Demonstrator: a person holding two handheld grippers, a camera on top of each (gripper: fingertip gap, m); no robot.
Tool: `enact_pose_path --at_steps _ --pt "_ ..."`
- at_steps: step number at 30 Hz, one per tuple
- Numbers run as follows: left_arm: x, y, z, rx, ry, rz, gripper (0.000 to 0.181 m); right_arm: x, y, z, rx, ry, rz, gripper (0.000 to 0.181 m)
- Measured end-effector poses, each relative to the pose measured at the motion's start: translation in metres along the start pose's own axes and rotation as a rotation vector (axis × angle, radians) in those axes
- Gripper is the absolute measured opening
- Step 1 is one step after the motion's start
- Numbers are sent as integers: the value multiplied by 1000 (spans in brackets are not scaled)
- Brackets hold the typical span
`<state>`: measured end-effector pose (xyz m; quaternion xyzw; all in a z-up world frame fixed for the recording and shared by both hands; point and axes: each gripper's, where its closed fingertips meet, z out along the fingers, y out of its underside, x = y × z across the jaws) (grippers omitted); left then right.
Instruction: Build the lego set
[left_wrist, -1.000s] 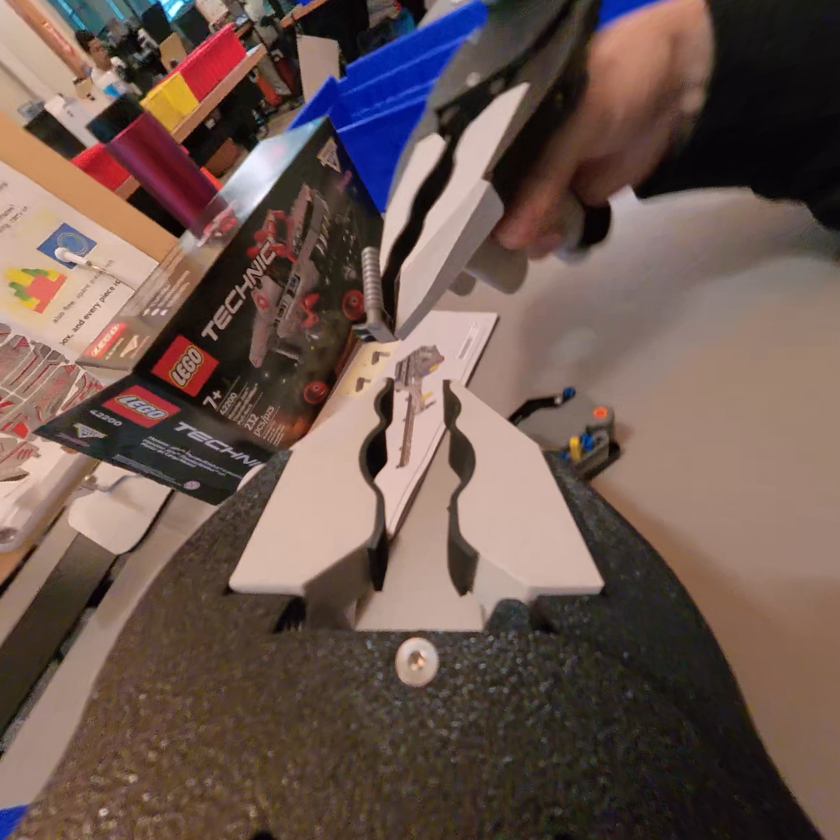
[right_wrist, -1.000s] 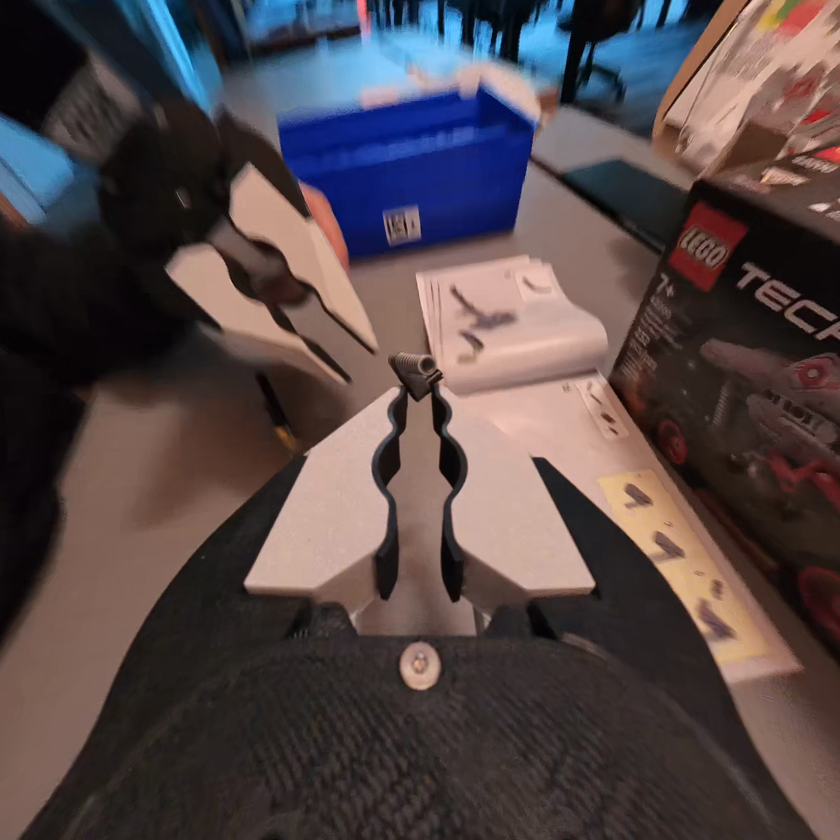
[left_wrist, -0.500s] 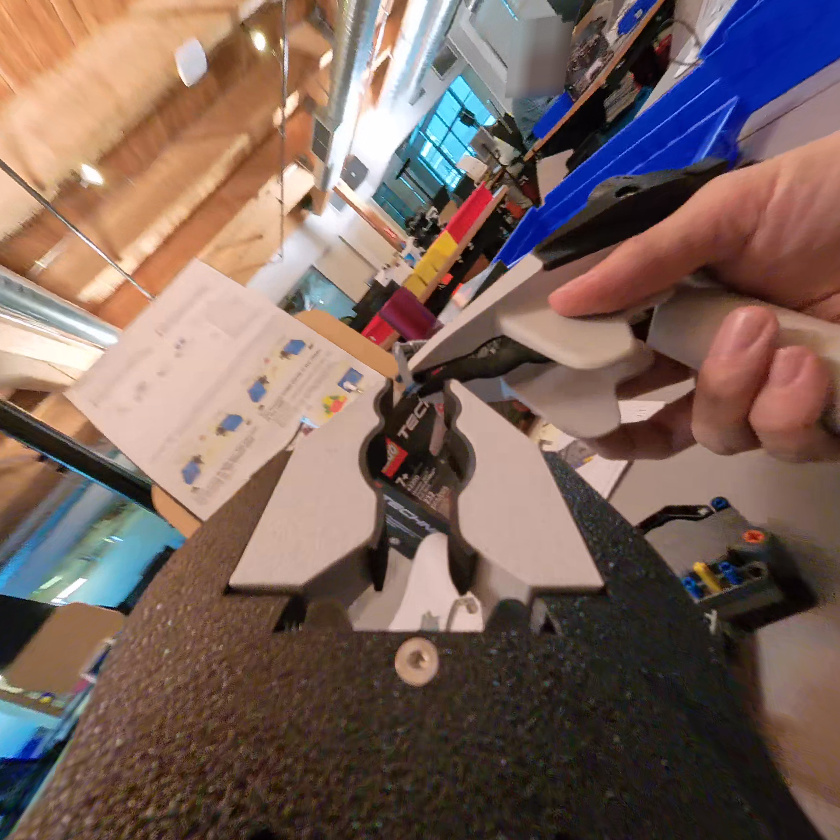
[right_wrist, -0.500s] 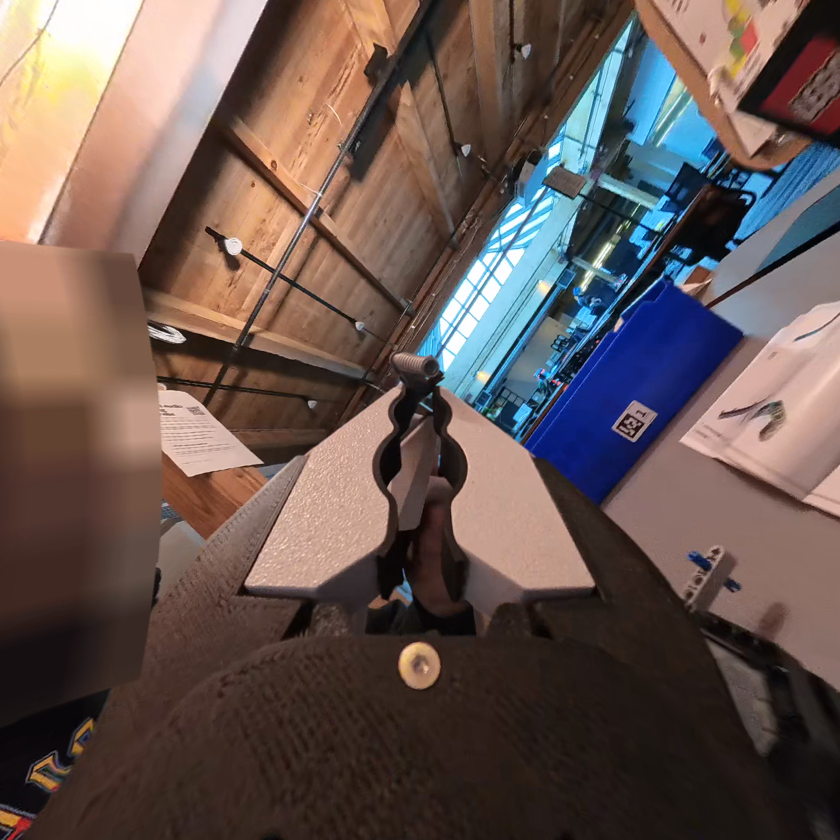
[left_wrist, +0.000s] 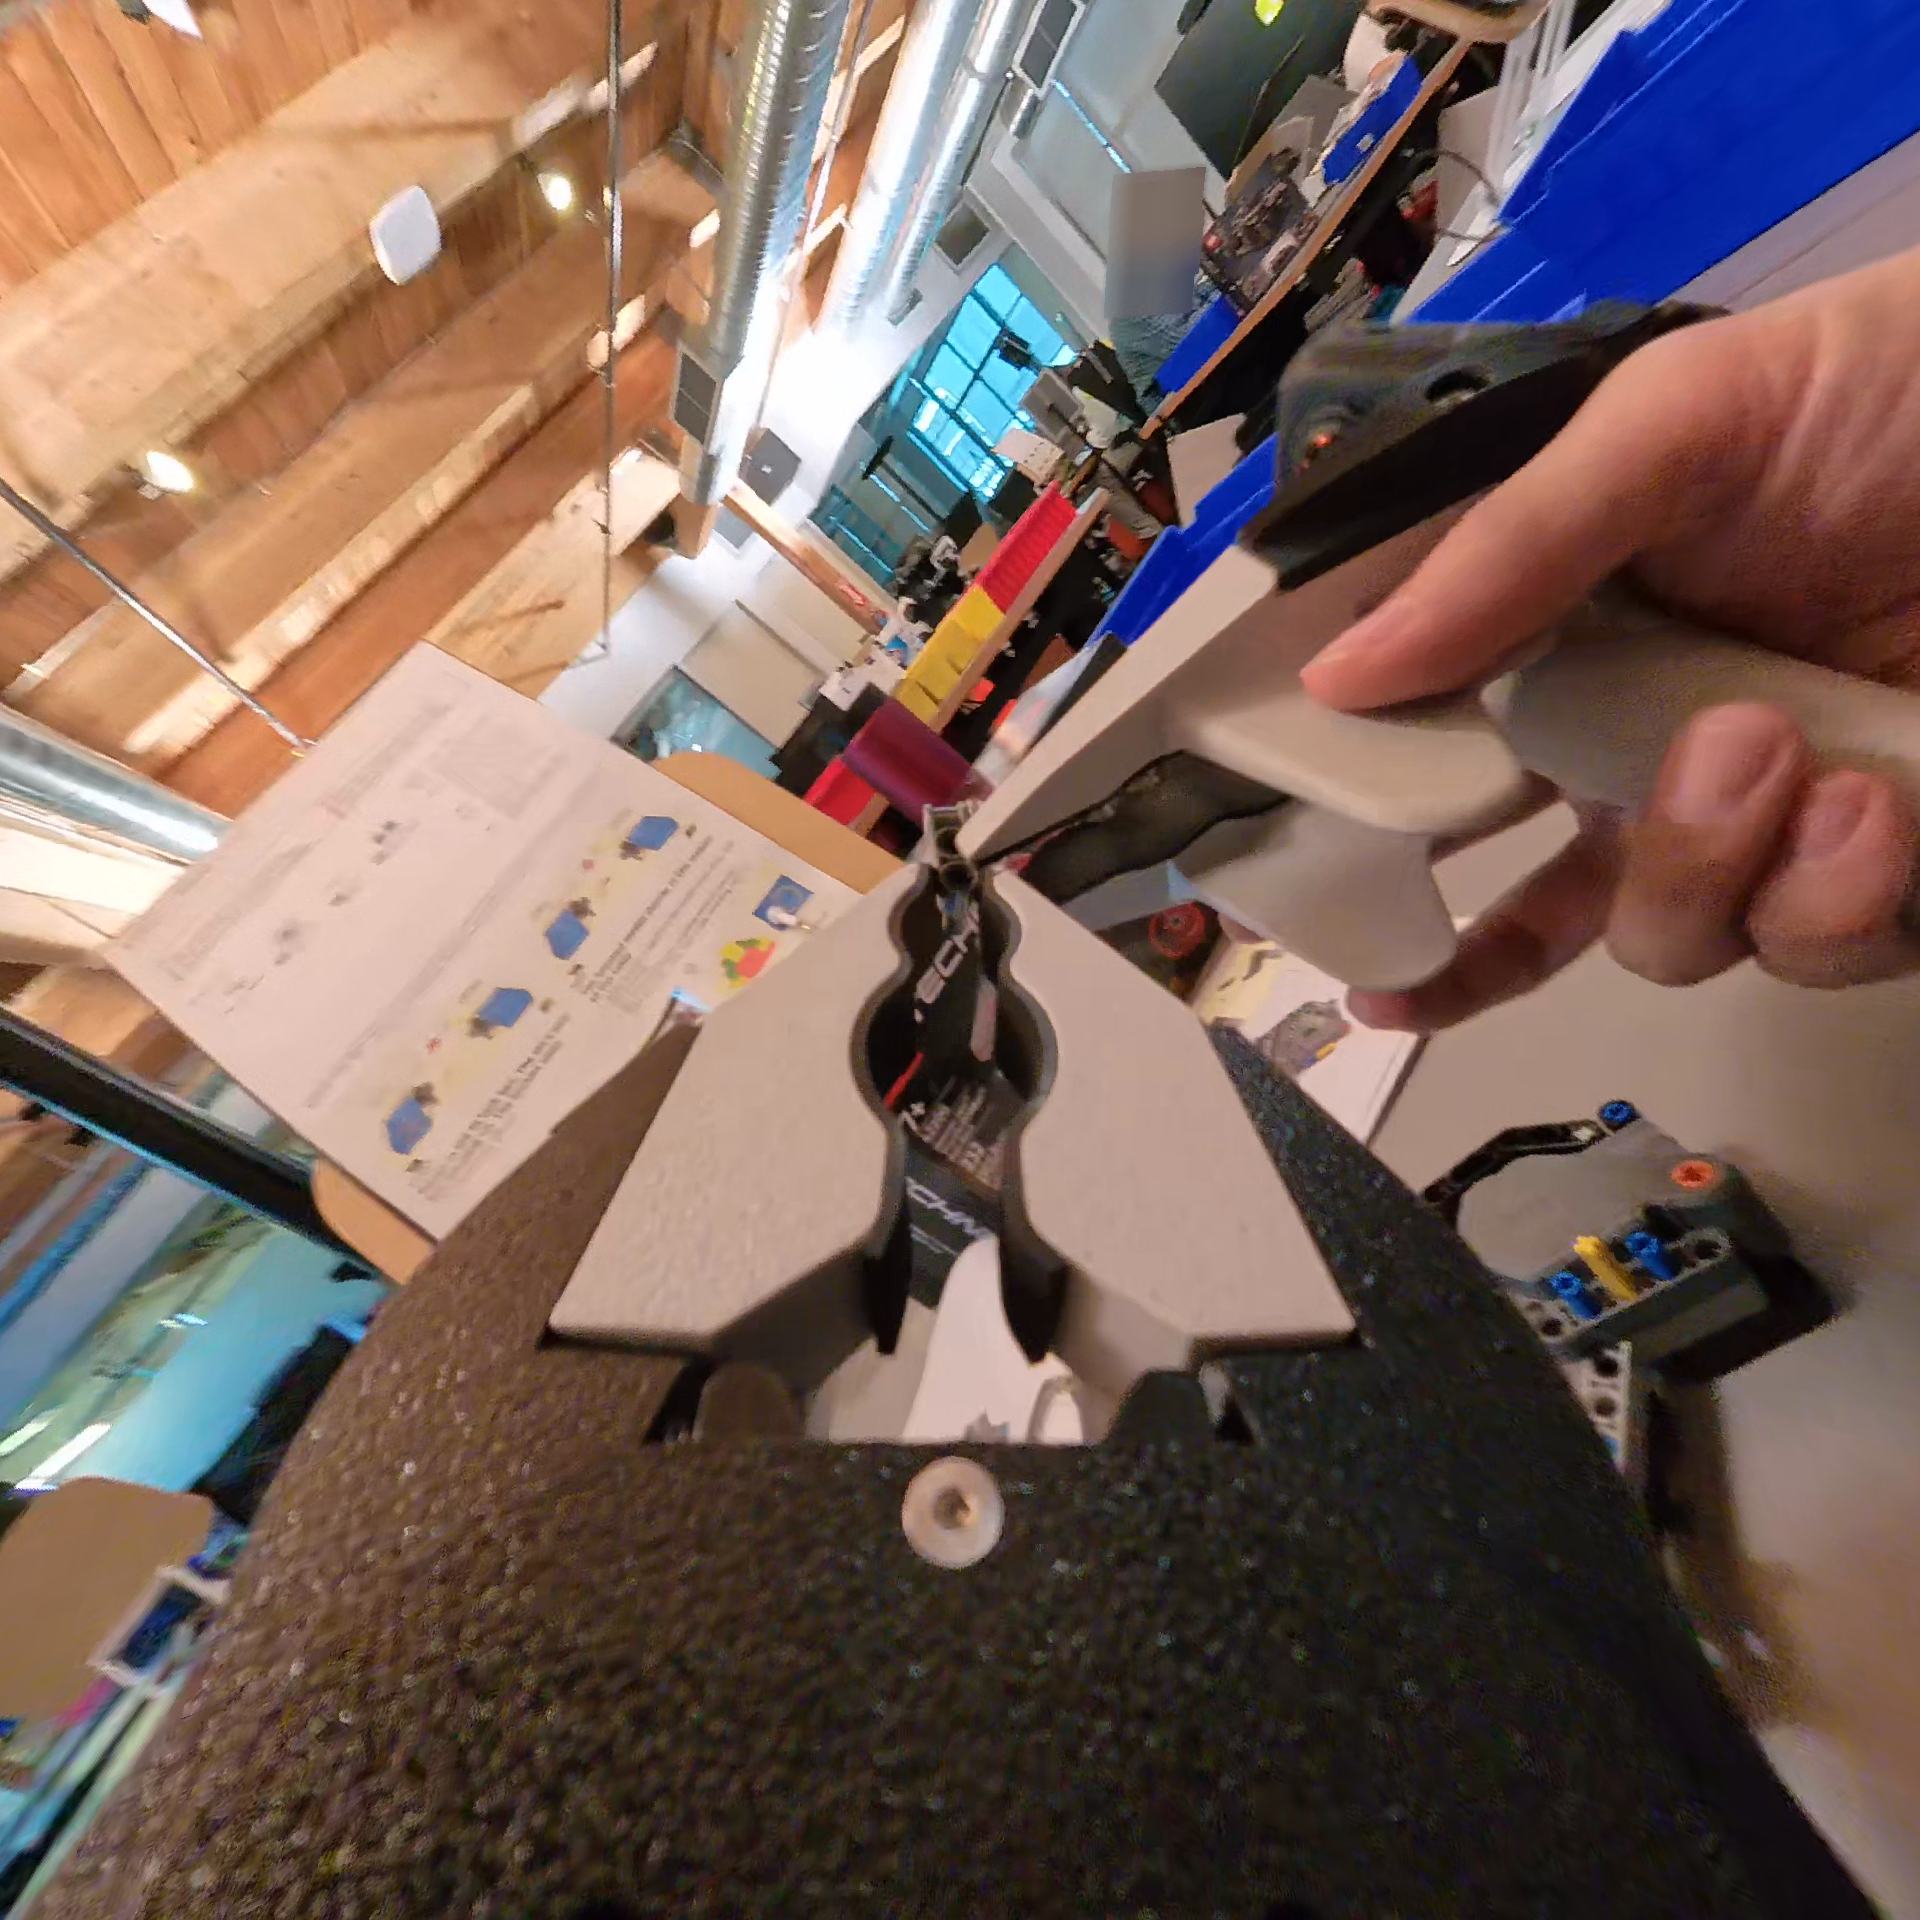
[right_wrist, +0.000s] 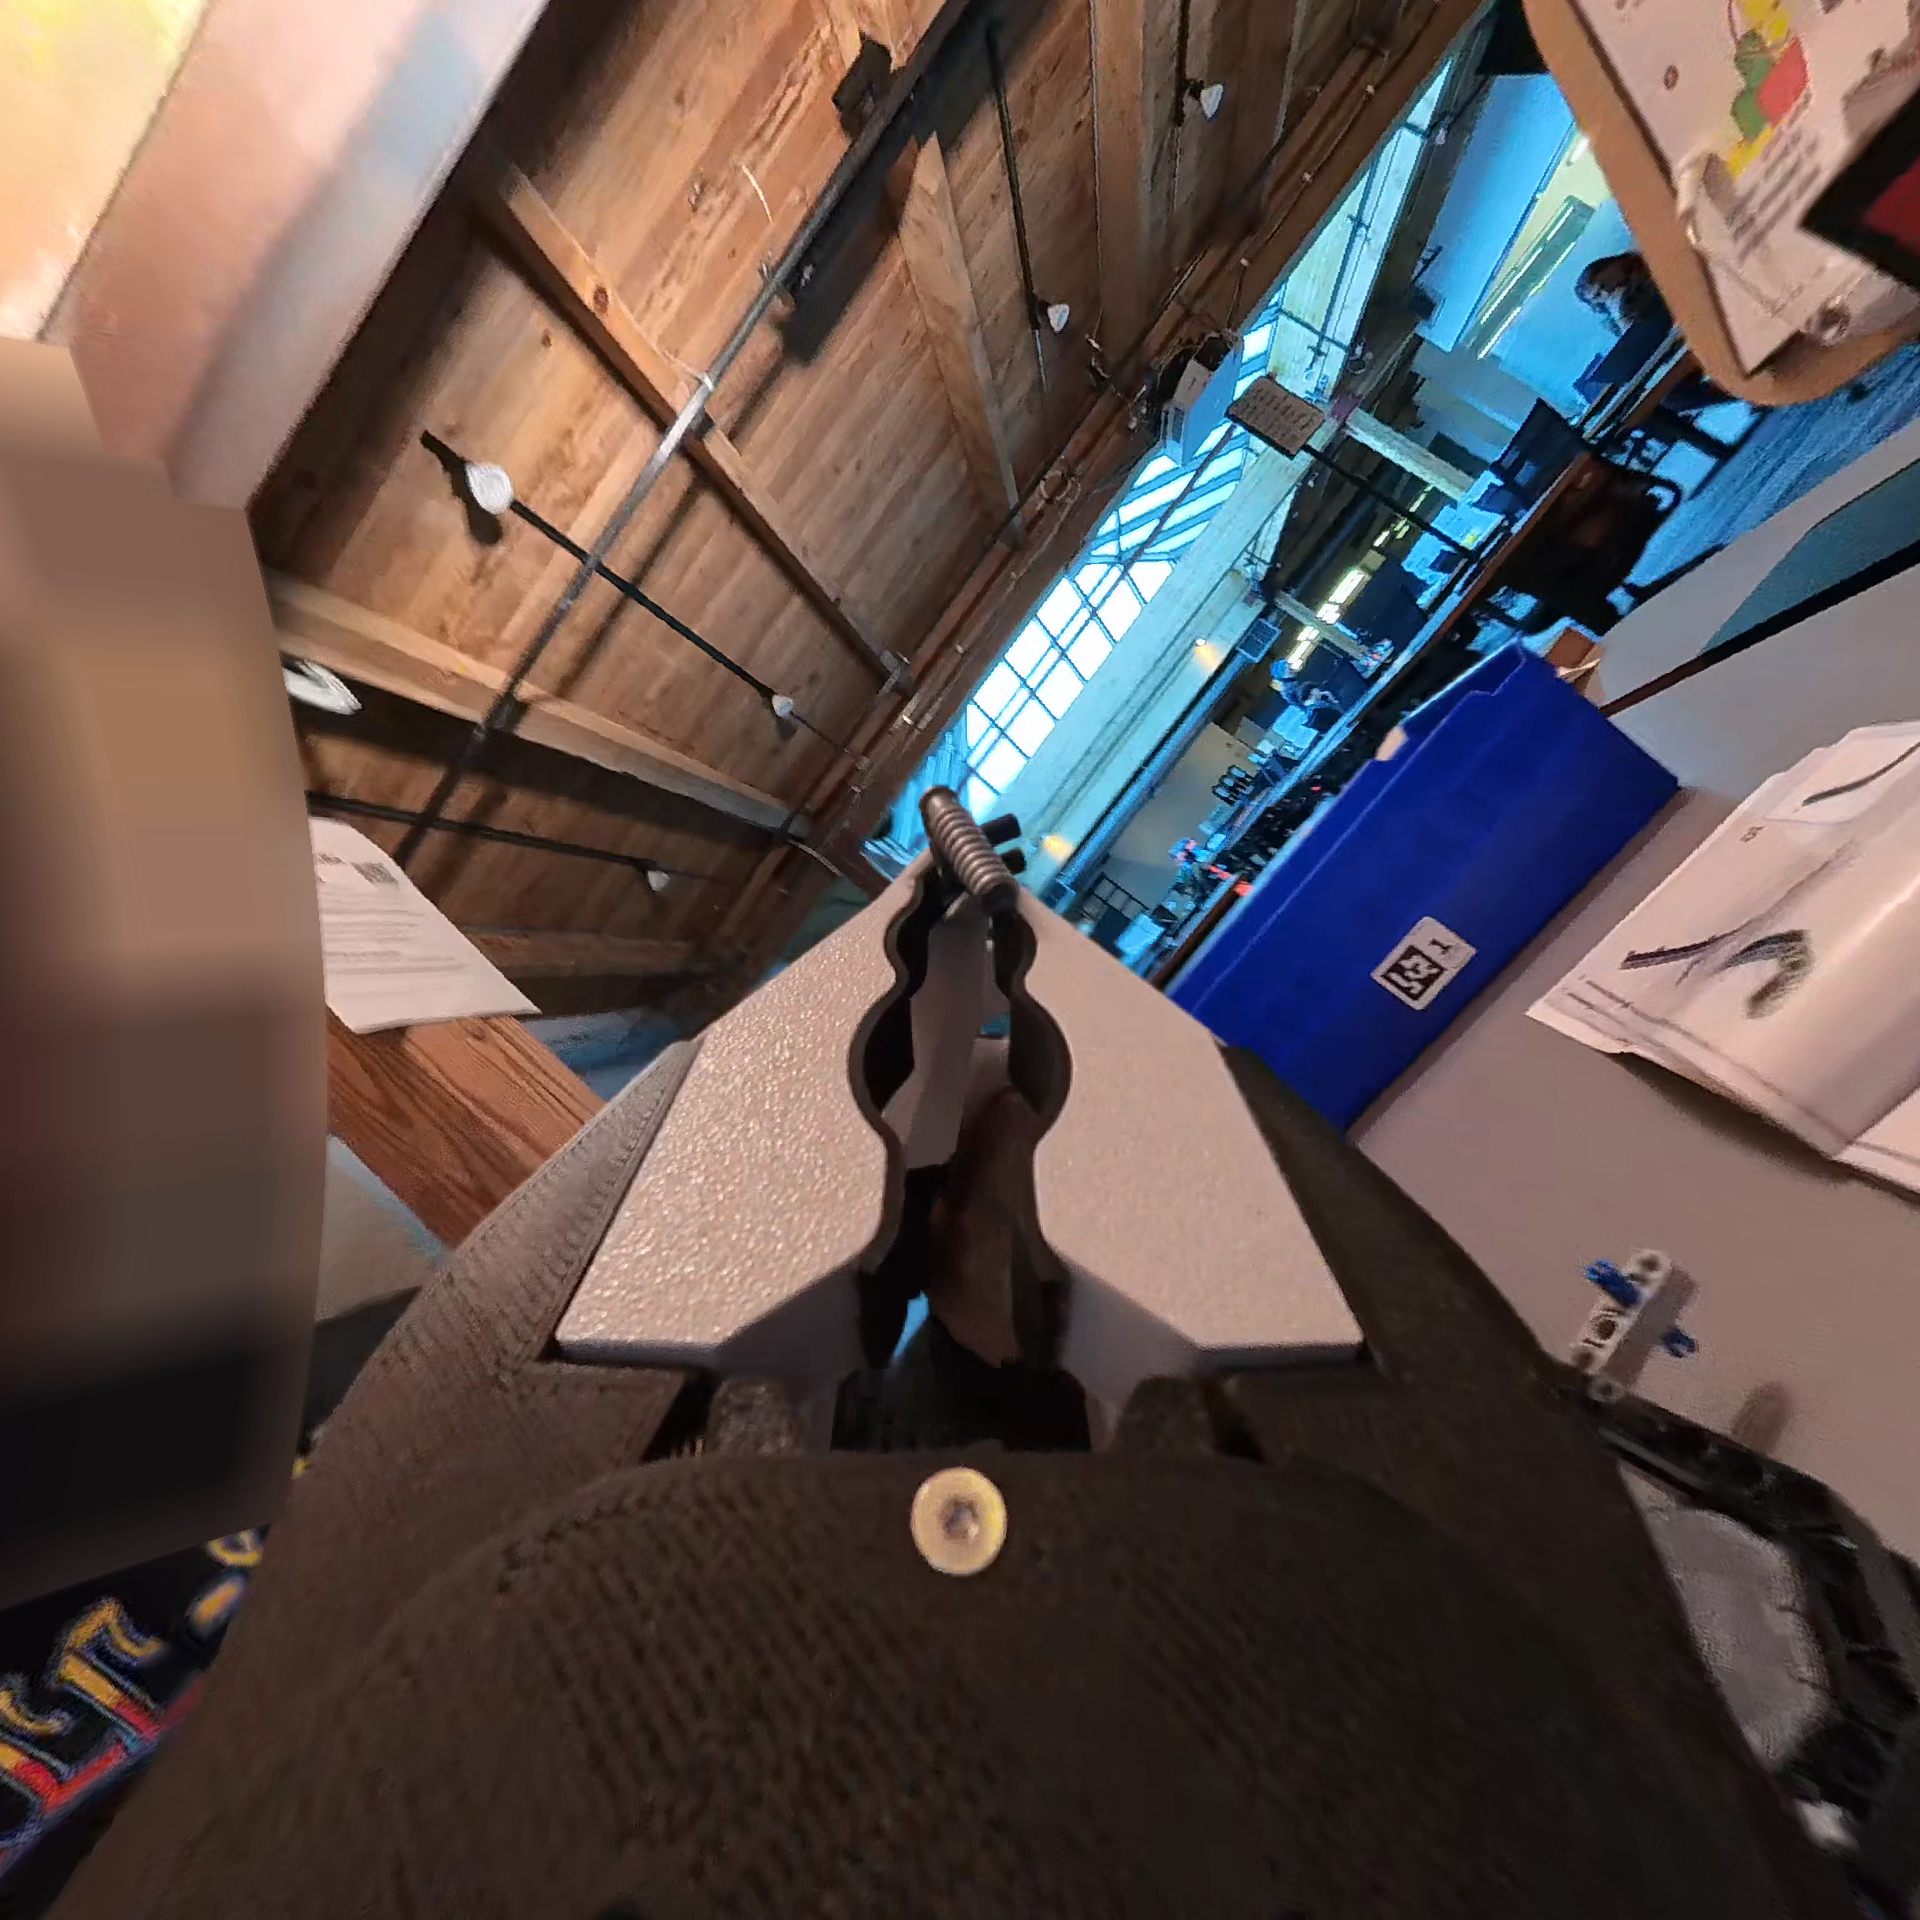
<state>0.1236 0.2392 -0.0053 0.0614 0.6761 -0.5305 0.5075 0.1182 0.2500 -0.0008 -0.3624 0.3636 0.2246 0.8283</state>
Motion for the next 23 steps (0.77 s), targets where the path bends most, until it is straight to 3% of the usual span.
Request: enact_pose_path --at_steps 1,4,5,7,9,12,14,17,23 --pt "-1 1 -1 -1 18 -32 4 -1 3 -1 -34 14 -52 13" --pt "-1 8 -3 -21 123 -137 4 5 9 -6 -141 120 -216 50" --pt "-2 13 -4 -37 151 -164 4 5 9 -11 -184 152 -291 52" --pt "16 21 -8 -80 355 -226 5 10 5 -22 -259 252 -491 58" --pt "35 21 -13 -72 534 -279 5 8 -1 -31 -342 323 -810 68" --pt "51 24 -17 -81 671 -314 5 19 4 -41 -623 408 -1219 54" --pt "57 25 -16 -86 699 -326 5 27 15 -46 -822 396 -1346 50" --pt "65 27 -17 -98 711 -322 5 35 33 -51 -1047 354 -1349 40" --pt "76 31 -21 -115 743 -291 5 42 45 -55 -1253 300 -1317 16"
